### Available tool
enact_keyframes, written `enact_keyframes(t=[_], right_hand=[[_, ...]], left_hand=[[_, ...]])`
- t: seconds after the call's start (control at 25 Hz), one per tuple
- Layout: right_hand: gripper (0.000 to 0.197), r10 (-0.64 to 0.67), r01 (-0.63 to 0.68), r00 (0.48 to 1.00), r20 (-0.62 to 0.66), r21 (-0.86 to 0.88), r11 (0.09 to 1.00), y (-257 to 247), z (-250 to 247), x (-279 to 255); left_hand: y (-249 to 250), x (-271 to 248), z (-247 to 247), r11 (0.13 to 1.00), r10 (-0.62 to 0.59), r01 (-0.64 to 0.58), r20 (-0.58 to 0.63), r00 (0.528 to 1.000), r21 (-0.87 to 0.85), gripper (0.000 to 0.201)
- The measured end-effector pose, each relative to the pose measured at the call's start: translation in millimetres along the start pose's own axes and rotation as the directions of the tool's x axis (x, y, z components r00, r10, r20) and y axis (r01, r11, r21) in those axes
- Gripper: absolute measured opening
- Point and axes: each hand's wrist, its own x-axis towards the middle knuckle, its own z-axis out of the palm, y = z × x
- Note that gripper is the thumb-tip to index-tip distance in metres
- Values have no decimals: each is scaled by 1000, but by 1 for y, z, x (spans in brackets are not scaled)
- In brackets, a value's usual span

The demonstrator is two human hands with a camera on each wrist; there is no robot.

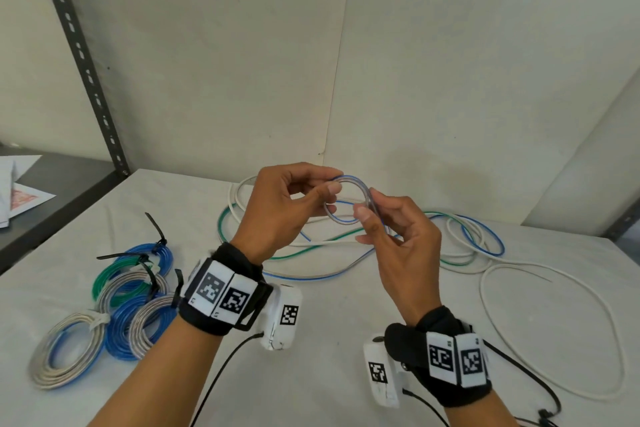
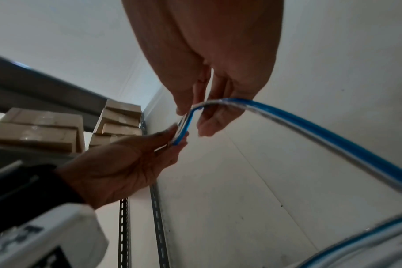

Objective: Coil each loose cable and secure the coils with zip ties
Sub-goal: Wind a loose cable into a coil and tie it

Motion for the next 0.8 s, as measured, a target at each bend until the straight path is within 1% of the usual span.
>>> enact_keyframes(t=[0.04, 0.12, 0.2, 0.24, 0.28, 0.36, 0.4, 0.44, 0.52, 0.6, 0.68, 0.72, 0.8], right_hand=[[14, -1, 1, 999, -42, 7, 1000, 0, 1, -1], [15, 8, -3, 994, -109, 44, 999, -1, 2, 0], [15, 7, 2, 994, -107, 82, 997, -2, -2, 3], [14, -2, 8, 996, -84, 78, 997, -3, -6, 6], [14, -18, 20, 999, -44, 46, 999, -4, -11, 9], [14, -73, 82, 993, 91, -101, 991, -7, -20, 12], [15, -98, 130, 981, 167, -195, 972, -9, -24, 12], [15, -117, 178, 967, 226, -268, 947, -10, -25, 12], [15, -138, 229, 949, 284, -320, 919, -13, -27, 12], [15, -130, 222, 946, 298, -299, 928, -16, -28, 11], [16, -109, 180, 950, 292, -229, 957, -22, -28, 11], [16, -100, 150, 957, 273, -171, 974, -25, -28, 11], [14, -109, 126, 975, 191, -80, 989, -32, -26, 12]], left_hand=[[0, -1, 4, 999, -10, 9, -11, 1000, -36, 17], [-1, -3, 9, 995, -38, 39, 7, 999, -97, 18], [-1, -3, 7, 989, -78, 86, 73, 994, -121, 20], [0, -3, 4, 991, -89, 100, 117, 989, -93, 22], [1, -2, 1, 995, -89, 94, 160, 983, -24, 23], [2, -3, -4, 984, -56, 17, 218, 974, 176, 23], [4, -3, -4, 968, -32, -28, 234, 972, 249, 21], [5, -4, -5, 955, -13, -61, 246, 969, 291, 18], [7, -5, -6, 945, -1, -86, 266, 964, 316, 13], [11, -8, -7, 948, 8, -93, 272, 962, 303, 10], [15, -9, -7, 956, 35, -105, 248, 968, 274, 8], [18, -8, -8, 961, 50, -107, 222, 974, 256, 7], [21, -7, -10, 977, 73, -99, 142, 987, 191, 9]])
